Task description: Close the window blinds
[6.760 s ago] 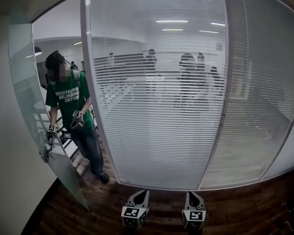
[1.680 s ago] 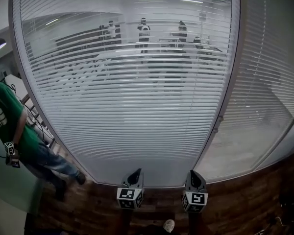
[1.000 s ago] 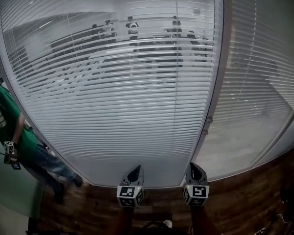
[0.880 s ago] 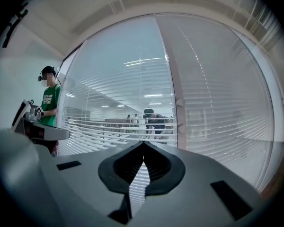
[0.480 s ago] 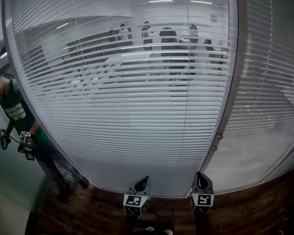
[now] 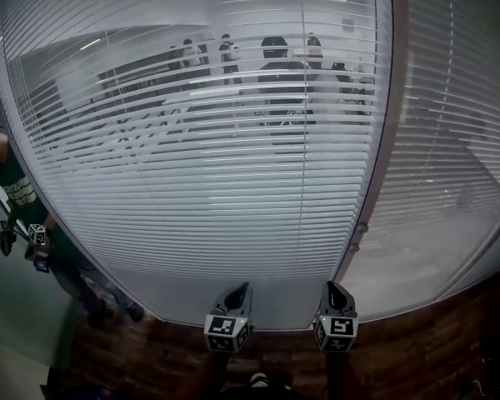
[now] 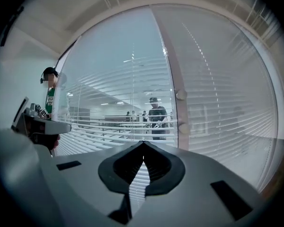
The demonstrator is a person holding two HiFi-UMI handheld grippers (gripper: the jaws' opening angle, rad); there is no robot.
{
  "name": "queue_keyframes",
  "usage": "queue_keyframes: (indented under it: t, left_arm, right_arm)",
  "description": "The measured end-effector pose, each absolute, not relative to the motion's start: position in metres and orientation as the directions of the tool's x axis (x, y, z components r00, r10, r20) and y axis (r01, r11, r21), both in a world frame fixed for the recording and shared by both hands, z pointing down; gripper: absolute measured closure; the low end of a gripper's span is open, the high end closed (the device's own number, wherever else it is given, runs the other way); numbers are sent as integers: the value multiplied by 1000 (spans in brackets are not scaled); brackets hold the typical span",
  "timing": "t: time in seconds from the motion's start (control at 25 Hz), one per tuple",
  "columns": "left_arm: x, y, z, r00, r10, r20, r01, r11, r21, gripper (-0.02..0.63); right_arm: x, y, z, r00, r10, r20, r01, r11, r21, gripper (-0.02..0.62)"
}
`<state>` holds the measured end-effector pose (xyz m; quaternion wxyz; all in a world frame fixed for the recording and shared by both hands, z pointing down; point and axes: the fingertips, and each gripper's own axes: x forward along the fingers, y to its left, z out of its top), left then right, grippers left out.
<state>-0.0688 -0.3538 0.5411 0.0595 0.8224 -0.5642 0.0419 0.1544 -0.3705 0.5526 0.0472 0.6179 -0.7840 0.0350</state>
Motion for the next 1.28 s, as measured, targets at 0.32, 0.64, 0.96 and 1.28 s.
queue_keyframes:
  t: [0.32, 0.64, 0.96, 1.28]
  left_arm:
    - [-46, -396, 529, 386, -915, 114, -922, -386, 26, 611]
    - [-34, -408, 517, 420, -905, 72, -907, -419, 39, 611]
    - [-21, -415, 527, 453, -887, 89, -891, -452, 37, 611]
    - [-12, -418, 520, 487, -870, 74, -873, -485, 47, 611]
  right_arm:
    - [169, -399, 534, -223, -973, 63, -975, 223, -8, 592]
    - [215, -426, 493, -82, -997, 14, -997, 82, -6, 577]
    - [240, -458, 459, -93, -992, -82, -995, 96, -40, 468]
    - [256, -480, 451, -92, -993, -79, -987, 102, -127, 459]
